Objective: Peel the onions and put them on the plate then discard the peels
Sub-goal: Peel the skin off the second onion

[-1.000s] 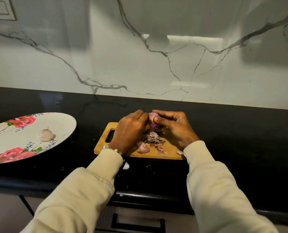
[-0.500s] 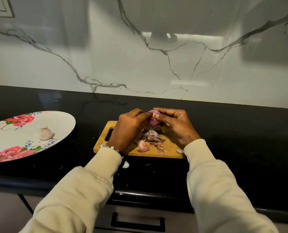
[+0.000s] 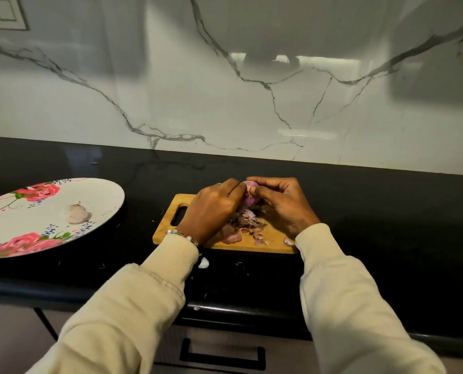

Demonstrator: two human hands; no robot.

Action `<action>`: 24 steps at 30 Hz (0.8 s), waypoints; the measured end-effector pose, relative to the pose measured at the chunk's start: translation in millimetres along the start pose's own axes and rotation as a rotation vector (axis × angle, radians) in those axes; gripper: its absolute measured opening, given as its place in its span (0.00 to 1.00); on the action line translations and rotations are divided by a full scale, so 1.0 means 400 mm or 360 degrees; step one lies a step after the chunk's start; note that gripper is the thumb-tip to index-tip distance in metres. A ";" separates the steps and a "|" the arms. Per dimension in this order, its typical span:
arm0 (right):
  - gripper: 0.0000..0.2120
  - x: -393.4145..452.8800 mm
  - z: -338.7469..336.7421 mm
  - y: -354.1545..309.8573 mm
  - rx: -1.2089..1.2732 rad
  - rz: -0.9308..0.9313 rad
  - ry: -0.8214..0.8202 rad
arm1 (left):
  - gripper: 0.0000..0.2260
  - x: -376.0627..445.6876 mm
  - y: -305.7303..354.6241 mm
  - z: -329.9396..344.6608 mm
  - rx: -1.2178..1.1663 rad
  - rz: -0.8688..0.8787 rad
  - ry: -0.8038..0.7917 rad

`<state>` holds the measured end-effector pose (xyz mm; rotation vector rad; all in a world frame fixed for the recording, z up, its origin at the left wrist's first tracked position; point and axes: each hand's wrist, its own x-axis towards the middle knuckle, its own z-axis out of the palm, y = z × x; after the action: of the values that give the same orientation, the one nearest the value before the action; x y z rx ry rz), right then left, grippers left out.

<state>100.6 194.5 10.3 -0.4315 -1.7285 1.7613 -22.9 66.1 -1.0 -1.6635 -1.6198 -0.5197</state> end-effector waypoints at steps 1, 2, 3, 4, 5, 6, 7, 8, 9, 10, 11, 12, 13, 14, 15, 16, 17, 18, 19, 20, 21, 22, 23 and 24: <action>0.10 -0.001 0.001 -0.001 0.0017 -0.0001 0.0002 | 0.21 0.000 0.000 0.003 -0.0008 -0.0025 0.0049; 0.10 -0.001 0.003 -0.002 0.0028 -0.0006 0.0003 | 0.19 0.001 0.001 0.005 -0.0004 -0.0040 0.0085; 0.11 -0.001 0.005 -0.003 0.0038 -0.0010 -0.0001 | 0.17 0.001 0.001 0.008 0.0005 -0.0047 0.0110; 0.11 -0.001 0.007 -0.003 0.0047 -0.0012 -0.0005 | 0.15 0.002 0.000 0.011 0.0017 -0.0053 0.0122; 0.11 -0.001 0.008 -0.003 0.0052 -0.0009 -0.0010 | 0.11 0.005 0.000 0.012 0.0026 -0.0066 0.0124; 0.11 0.000 0.009 -0.003 0.0057 -0.0002 -0.0013 | 0.10 0.007 0.001 0.012 0.0019 -0.0099 0.0133; 0.12 0.000 0.010 -0.003 0.0069 0.0006 -0.0013 | 0.12 0.010 0.001 0.012 -0.0008 -0.0145 0.0133; 0.12 0.001 0.011 -0.003 0.0087 0.0009 -0.0014 | 0.14 0.012 0.003 0.012 -0.0058 -0.0204 0.0112; 0.12 0.001 0.011 -0.004 0.0105 0.0007 -0.0018 | 0.13 0.014 0.006 0.010 -0.0122 -0.0274 0.0095; 0.12 0.002 0.011 -0.004 0.0118 0.0001 -0.0019 | 0.12 0.016 0.009 0.010 -0.0185 -0.0350 0.0093; 0.12 0.002 0.011 -0.005 0.0127 -0.0008 -0.0020 | 0.11 0.018 0.010 0.009 -0.0254 -0.0438 0.0100; 0.13 0.001 0.013 -0.006 0.0133 -0.0015 -0.0018 | 0.10 0.020 0.010 0.010 -0.0333 -0.0531 0.0116; 0.13 0.000 0.014 -0.008 0.0137 -0.0021 -0.0013 | 0.09 0.022 0.010 0.012 -0.0426 -0.0613 0.0138; 0.13 0.000 0.014 -0.009 0.0144 -0.0023 -0.0006 | 0.07 0.024 0.010 0.012 -0.0517 -0.0686 0.0166; 0.13 0.000 0.015 -0.010 0.0157 -0.0024 0.0002 | 0.05 0.027 0.011 0.012 -0.0594 -0.0745 0.0197; 0.13 0.001 0.015 -0.010 0.0172 -0.0023 0.0008 | 0.04 0.030 0.012 0.010 -0.0655 -0.0795 0.0230; 0.14 0.001 0.015 -0.011 0.0182 -0.0026 0.0011 | 0.03 0.032 0.013 0.009 -0.0714 -0.0846 0.0265; 0.14 0.002 0.015 -0.012 0.0184 -0.0032 0.0013 | 0.02 0.034 0.015 0.007 -0.0787 -0.0904 0.0303; 0.14 0.002 0.015 -0.012 0.0184 -0.0042 0.0018 | 0.02 0.034 0.015 0.007 -0.0868 -0.0960 0.0340; 0.14 0.002 0.015 -0.012 0.0190 -0.0051 0.0025 | 0.02 0.034 0.014 0.008 -0.0947 -0.1016 0.0364; 0.14 0.002 0.015 -0.013 0.0199 -0.0056 0.0033 | 0.03 0.034 0.013 0.011 -0.1020 -0.1074 0.0381; 0.14 0.002 0.015 -0.014 0.0207 -0.0056 0.0040 | 0.03 0.033 0.011 0.014 -0.1096 -0.1135 0.0383; 0.14 0.002 0.015 -0.014 0.0205 -0.0056 0.0046 | 0.04 0.033 0.011 0.015 -0.1186 -0.1197 0.0384; 0.14 0.003 0.014 -0.013 0.0198 -0.0057 0.0054 | 0.04 0.033 0.013 0.013 -0.1282 -0.1248 0.0395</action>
<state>97.2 190.5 16.1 -0.3720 -1.5837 1.8139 -17.5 79.4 4.2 -1.2923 -1.9624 -1.8876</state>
